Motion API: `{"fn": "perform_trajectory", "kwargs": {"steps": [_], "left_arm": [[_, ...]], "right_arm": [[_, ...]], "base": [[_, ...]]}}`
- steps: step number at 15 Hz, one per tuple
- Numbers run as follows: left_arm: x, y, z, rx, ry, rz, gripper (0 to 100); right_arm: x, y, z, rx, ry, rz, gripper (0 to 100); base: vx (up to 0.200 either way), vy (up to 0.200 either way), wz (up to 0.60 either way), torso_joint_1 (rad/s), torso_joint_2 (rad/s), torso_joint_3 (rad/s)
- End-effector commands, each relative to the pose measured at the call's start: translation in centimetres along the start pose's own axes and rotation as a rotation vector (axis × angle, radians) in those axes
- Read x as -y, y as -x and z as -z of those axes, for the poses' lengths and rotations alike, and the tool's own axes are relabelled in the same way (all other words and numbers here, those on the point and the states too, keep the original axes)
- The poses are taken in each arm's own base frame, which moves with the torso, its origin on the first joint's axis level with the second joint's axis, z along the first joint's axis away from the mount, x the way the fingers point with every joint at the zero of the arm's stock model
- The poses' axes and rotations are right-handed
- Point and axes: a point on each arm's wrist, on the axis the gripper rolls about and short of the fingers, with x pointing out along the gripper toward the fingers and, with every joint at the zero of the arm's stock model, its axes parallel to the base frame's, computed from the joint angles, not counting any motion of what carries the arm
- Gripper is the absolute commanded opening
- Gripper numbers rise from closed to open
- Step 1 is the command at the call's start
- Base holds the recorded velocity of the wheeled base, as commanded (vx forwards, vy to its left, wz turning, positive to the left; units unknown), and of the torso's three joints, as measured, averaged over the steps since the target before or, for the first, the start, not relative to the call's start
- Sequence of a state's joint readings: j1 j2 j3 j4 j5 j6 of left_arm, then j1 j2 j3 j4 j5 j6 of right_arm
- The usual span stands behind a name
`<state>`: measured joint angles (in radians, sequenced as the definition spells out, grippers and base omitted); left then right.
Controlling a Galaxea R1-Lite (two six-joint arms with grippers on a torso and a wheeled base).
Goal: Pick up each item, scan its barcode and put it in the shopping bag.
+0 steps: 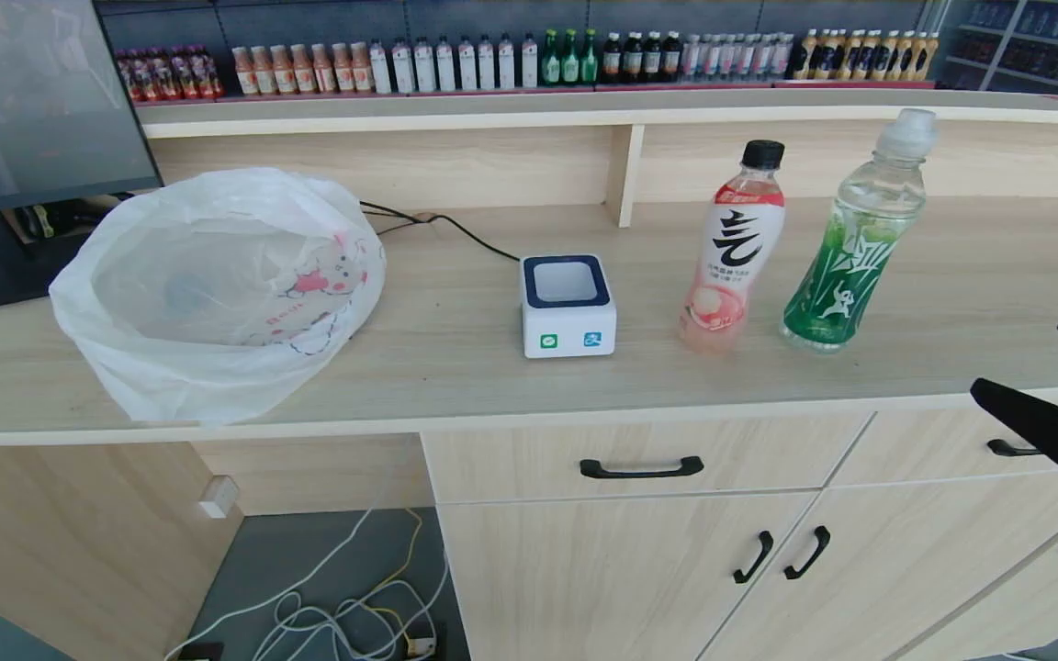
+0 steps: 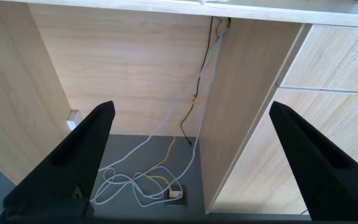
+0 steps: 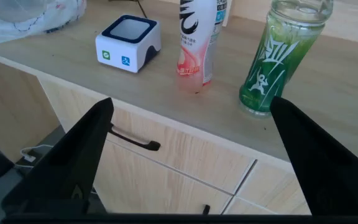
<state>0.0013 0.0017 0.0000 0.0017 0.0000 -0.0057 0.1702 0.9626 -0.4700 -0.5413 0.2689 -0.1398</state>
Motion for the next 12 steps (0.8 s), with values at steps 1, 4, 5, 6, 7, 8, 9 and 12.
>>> {"fn": "perform_trajectory", "kwargs": {"steps": [1, 4, 5, 6, 7, 8, 9, 12], "left_arm": [[0.0, 0.0, 0.0, 0.0, 0.0, 0.0, 100], [0.0, 0.0, 0.0, 0.0, 0.0, 0.0, 100], [0.0, 0.0, 0.0, 0.0, 0.0, 0.001, 100], [0.0, 0.0, 0.0, 0.0, 0.0, 0.0, 100], [0.0, 0.0, 0.0, 0.0, 0.0, 0.001, 100], [0.0, 0.0, 0.0, 0.0, 0.002, 0.0, 100], [0.0, 0.0, 0.0, 0.0, 0.0, 0.0, 100], [0.0, 0.0, 0.0, 0.0, 0.0, 0.0, 100]], "right_arm": [[0.5, -2.5, 0.7, -0.07, -0.018, -0.012, 100], [0.7, -3.3, 0.8, -0.084, -0.022, -0.015, 100], [0.8, -3.4, 1.0, -0.092, -0.023, -0.013, 100], [0.8, -3.5, 1.0, -0.095, -0.023, -0.005, 100], [0.9, -4.0, 1.1, -0.108, -0.025, 0.022, 100], [0.8, -4.2, 1.1, -0.109, -0.025, 0.016, 100], [0.4, -4.5, 1.2, -0.103, -0.022, -0.005, 100], [-0.8, -6.3, 1.6, -0.094, -0.021, 0.014, 100]], "base": [[0.0, 0.0, 0.0, 0.0, 0.0, 0.0], [0.0, 0.0, 0.0, 0.0, 0.0, 0.0], [0.0, 0.0, 0.0, 0.0, 0.0, 0.0], [0.0, 0.0, 0.0, 0.0, 0.0, 0.0], [0.0, 0.0, 0.0, 0.0, 0.0, 0.0], [0.0, 0.0, 0.0, 0.0, 0.0, 0.0], [0.0, 0.0, 0.0, 0.0, 0.0, 0.0], [0.0, 0.0, 0.0, 0.0, 0.0, 0.0]]}}
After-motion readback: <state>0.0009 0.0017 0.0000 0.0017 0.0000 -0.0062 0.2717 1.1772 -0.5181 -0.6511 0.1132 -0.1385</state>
